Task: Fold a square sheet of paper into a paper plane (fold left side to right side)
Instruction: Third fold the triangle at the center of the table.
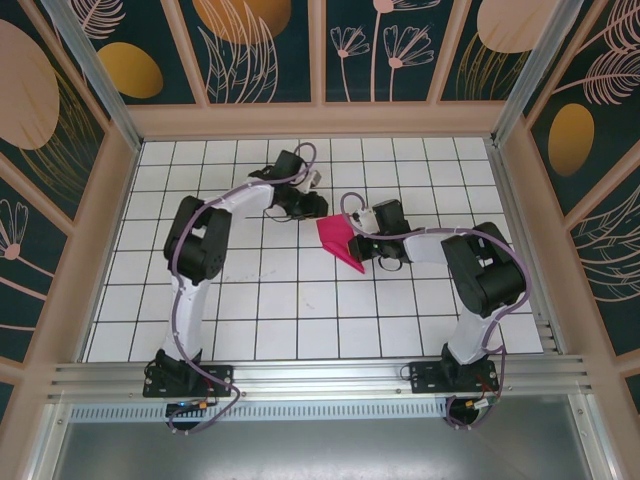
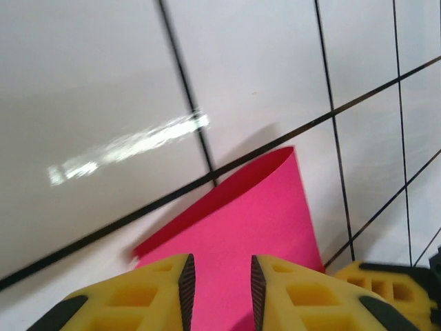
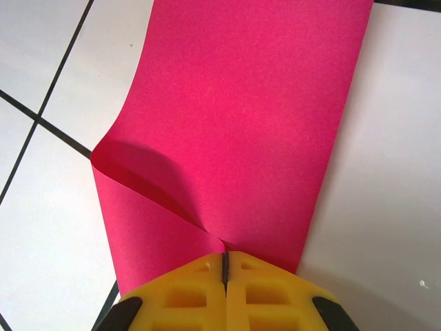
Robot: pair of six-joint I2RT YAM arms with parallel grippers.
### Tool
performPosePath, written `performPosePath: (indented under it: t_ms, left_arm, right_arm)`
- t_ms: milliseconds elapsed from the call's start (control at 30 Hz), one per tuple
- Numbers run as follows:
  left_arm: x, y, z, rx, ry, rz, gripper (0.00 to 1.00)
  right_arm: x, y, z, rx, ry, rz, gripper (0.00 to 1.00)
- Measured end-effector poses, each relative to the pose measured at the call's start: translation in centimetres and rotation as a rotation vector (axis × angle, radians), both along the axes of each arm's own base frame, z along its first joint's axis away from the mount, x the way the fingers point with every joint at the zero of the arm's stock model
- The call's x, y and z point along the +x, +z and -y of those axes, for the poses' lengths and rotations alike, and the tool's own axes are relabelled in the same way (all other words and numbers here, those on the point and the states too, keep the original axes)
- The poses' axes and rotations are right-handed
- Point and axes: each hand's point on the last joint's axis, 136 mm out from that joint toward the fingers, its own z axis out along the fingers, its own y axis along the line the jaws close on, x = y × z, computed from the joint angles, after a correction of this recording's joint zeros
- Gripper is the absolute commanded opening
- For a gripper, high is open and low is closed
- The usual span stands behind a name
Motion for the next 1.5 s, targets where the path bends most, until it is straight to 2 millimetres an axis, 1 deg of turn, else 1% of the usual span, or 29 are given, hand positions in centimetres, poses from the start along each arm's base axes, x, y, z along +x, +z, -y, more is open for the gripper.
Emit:
performPosePath:
  t_ms: [67, 133, 233, 333, 400, 467, 533, 700, 833, 1233, 1300, 1400, 1500]
  left_arm:
    - [-1.2, 1.1, -1.0, -0.019, 0.006, 0.001, 0.25]
    - [-2.7, 1.9, -0.9, -0.052, -0.008, 0.000, 0.25]
    - [-5.0, 2.5, 0.5, -0.102, -0.052, -0.014, 0.25]
    - [-6.7, 2.2, 2.2, -0.130, -0.094, -0.036, 0.25]
    - [-7.4, 2.2, 3.3, -0.145, -0.118, -0.042, 0.25]
    - [-7.6, 2.0, 3.8, -0.155, -0.128, -0.047, 0.25]
    - [-7.6, 1.3, 4.1, -0.159, -0.129, -0.060, 0.25]
    - [-7.8, -1.2, 3.9, -0.135, -0.119, -0.108, 0.25]
    - [-7.9, -2.4, 3.8, -0.122, -0.116, -0.130, 0.25]
    - [-7.7, -3.4, 3.7, -0.101, -0.105, -0.135, 0.24]
    - [-7.7, -3.4, 3.6, -0.096, -0.103, -0.136, 0.23]
    - [-7.7, -3.6, 3.6, -0.090, -0.102, -0.142, 0.23]
    - [-7.8, -3.7, 3.7, -0.082, -0.106, -0.147, 0.22]
  right_arm:
    - [0.0, 0.0, 0.0, -0.001, 0.000, -0.001, 0.00]
    - [0.0, 0.0, 0.0, -0.001, 0.000, -0.002, 0.00]
    - [0.0, 0.0, 0.0, -0.002, 0.000, -0.003, 0.00]
    - [0.0, 0.0, 0.0, -0.004, 0.000, -0.007, 0.00]
    - [0.0, -0.1, 0.0, -0.005, 0.001, -0.009, 0.00]
    - [0.0, 0.0, 0.0, -0.006, 0.000, -0.010, 0.00]
    - [0.0, -0.1, 0.0, -0.006, 0.000, -0.011, 0.00]
    - [0.0, -0.1, 0.0, -0.007, 0.001, -0.013, 0.00]
    - [0.1, -0.1, 0.0, -0.008, 0.000, -0.016, 0.00]
    - [0.1, -0.1, -0.1, -0.009, -0.004, -0.024, 0.00]
    - [0.1, 0.0, -0.1, -0.007, -0.008, -0.027, 0.03]
    - [0.2, 0.1, 0.0, -0.015, -0.017, -0.037, 0.14]
    - [0.4, 0.4, 0.4, -0.033, -0.033, -0.038, 0.21]
